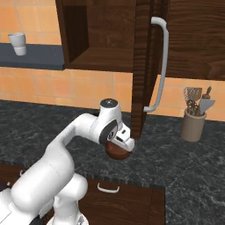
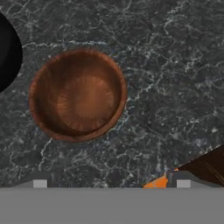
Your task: Pick up the bowls on the counter and stack them on top of one another in the open cabinet. Place the smaller bowl on top of the larger bowl.
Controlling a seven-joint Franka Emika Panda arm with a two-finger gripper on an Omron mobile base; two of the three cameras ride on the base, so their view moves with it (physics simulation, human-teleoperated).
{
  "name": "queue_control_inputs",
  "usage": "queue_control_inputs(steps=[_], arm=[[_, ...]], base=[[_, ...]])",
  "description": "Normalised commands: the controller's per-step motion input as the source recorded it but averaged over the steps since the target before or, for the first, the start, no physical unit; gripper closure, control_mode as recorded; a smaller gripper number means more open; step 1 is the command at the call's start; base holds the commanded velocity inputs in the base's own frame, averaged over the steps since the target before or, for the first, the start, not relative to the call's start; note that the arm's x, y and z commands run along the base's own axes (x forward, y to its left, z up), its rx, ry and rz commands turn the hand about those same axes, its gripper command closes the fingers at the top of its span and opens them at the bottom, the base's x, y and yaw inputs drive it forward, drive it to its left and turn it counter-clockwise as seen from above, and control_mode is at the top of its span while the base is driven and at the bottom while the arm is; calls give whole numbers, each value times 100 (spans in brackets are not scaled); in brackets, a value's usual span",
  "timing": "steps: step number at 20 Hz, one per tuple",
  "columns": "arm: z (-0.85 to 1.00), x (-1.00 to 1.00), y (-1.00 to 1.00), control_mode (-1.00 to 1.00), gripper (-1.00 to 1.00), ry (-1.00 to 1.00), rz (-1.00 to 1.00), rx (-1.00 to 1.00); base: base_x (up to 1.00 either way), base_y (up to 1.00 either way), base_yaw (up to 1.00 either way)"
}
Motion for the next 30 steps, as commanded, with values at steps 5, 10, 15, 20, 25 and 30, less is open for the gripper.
queue_control_inputs(steps=[5,10,15,20,25,30], arm=[[-27,27,-10,-100,-100,2,-7,3],[-56,31,0,-100,-100,0,-8,0],[-60,18,0,-100,-100,0,-1,0],[-38,12,0,-100,-100,-5,0,-1],[-38,8,0,-100,100,-1,0,0],[-3,0,0,-100,100,-2,0,-1]], base=[[0,0,0],[0,0,0],[0,0,0],[0,0,0],[0,0,0],[0,0,0]])
